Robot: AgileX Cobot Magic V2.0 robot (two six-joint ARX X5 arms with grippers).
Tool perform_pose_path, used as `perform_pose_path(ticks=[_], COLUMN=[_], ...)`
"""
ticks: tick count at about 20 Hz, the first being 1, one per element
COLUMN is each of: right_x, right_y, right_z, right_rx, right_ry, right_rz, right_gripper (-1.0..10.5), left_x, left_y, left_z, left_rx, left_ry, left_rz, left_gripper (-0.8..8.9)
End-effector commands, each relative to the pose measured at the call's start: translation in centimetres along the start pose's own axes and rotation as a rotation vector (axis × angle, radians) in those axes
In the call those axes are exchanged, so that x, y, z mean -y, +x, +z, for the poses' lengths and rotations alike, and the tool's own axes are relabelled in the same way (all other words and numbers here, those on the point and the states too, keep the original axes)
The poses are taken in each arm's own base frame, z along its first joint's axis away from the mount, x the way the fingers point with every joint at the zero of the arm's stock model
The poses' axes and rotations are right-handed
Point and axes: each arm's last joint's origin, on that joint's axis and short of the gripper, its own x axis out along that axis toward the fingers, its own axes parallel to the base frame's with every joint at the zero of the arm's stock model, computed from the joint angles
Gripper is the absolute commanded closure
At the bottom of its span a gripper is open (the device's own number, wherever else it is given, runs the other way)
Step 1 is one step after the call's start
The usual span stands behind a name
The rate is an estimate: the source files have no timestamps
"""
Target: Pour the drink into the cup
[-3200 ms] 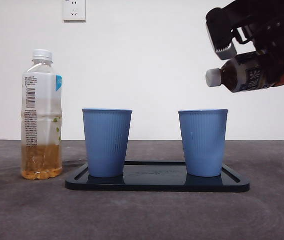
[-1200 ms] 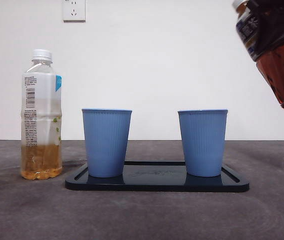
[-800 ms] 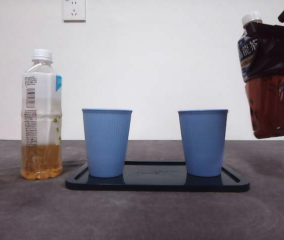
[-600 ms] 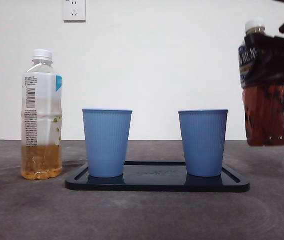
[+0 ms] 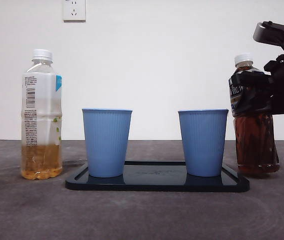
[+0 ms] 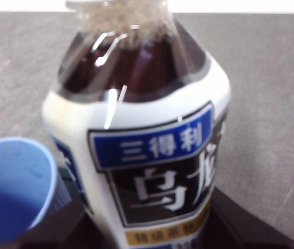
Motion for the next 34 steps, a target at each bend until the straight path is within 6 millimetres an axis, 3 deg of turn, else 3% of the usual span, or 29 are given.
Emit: perform_pose_path(ticks=[1, 16, 20, 22, 27, 34], right_x=[-0.1, 0.0, 0.0, 0.0, -0.1, -0.5], right_y=[0.2, -0.6, -0.9, -1.4, -3.7, -8.9], right_z=[1.2, 0.6, 0.4, 0.4, 1.0, 1.0], right_rx=[0.072, -0.04, -0.077, -0.096, -0.126, -0.238], right_ry=[-0.01, -0.028, -0.024, -0.024, 0.003, 0.066], right_rz=[0.009, -0.02, -0.025, -0.034, -0.054, -0.015], right_gripper=[7.3, 5.1, 4.7, 4.6, 4.6, 4.6], left_x=[0.2, 0.0, -0.3, -0.7, -2.3, -4.5], left_y=[-0.3, -0.2, 0.0, 0.7, 3.4, 7.2], left_z=[0.4, 0.8, 1.4, 1.5, 1.8, 1.4], left_rx=[0.016, 0.046, 0.086, 0.076, 0.034, 0.028], left_ry=[0.02, 0.036, 0.056, 0.051, 0.029, 0.02], left_rz=[-0.009, 0.062, 0.1, 0.1, 0.1, 0.1], left_gripper=[3.44, 3.39, 2.01, 1.85, 1.82, 1.76])
